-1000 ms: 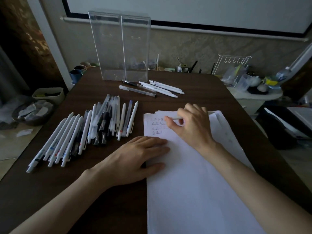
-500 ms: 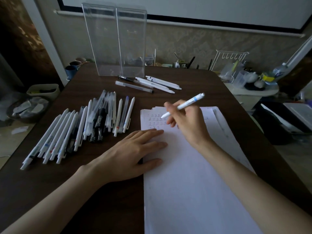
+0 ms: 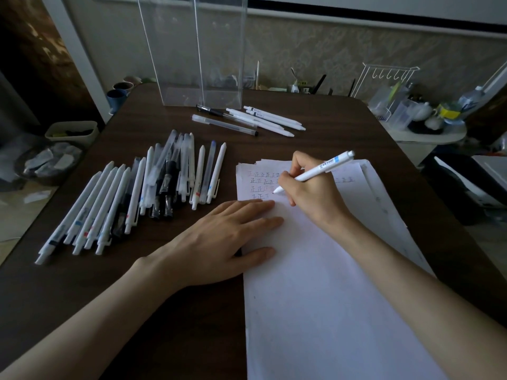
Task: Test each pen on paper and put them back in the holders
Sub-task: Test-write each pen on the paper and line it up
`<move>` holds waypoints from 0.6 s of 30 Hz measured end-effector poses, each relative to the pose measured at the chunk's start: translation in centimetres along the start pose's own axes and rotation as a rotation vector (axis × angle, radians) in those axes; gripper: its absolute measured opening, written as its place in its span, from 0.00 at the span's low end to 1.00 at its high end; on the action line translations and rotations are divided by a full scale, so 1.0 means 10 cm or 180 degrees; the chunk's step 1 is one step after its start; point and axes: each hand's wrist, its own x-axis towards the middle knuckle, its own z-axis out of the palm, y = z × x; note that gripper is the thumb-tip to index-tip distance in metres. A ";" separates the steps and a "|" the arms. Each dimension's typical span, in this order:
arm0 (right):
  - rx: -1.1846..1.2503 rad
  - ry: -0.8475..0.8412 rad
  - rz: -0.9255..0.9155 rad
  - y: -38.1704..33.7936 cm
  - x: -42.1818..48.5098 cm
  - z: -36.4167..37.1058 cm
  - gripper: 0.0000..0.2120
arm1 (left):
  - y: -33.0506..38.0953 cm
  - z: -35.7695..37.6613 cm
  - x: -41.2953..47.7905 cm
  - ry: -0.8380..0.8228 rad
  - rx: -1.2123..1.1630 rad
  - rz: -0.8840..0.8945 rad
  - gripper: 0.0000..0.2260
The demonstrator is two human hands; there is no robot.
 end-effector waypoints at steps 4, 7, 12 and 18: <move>0.0037 0.0062 0.0048 0.00 0.00 -0.01 0.13 | 0.00 -0.01 0.01 -0.0013 -0.0016 -0.0023 0.28; -0.0011 -0.0007 0.0047 -0.03 0.00 -0.02 0.13 | 0.00 -0.01 0.01 -0.0016 -0.0027 -0.0009 0.28; 0.0068 -0.0001 0.0092 -0.01 0.00 -0.03 0.13 | -0.01 -0.01 0.01 0.0001 -0.0059 -0.0020 0.28; 0.0039 0.0011 0.0041 -0.01 0.00 -0.03 0.12 | 0.00 -0.02 0.01 -0.0016 -0.0103 -0.0038 0.28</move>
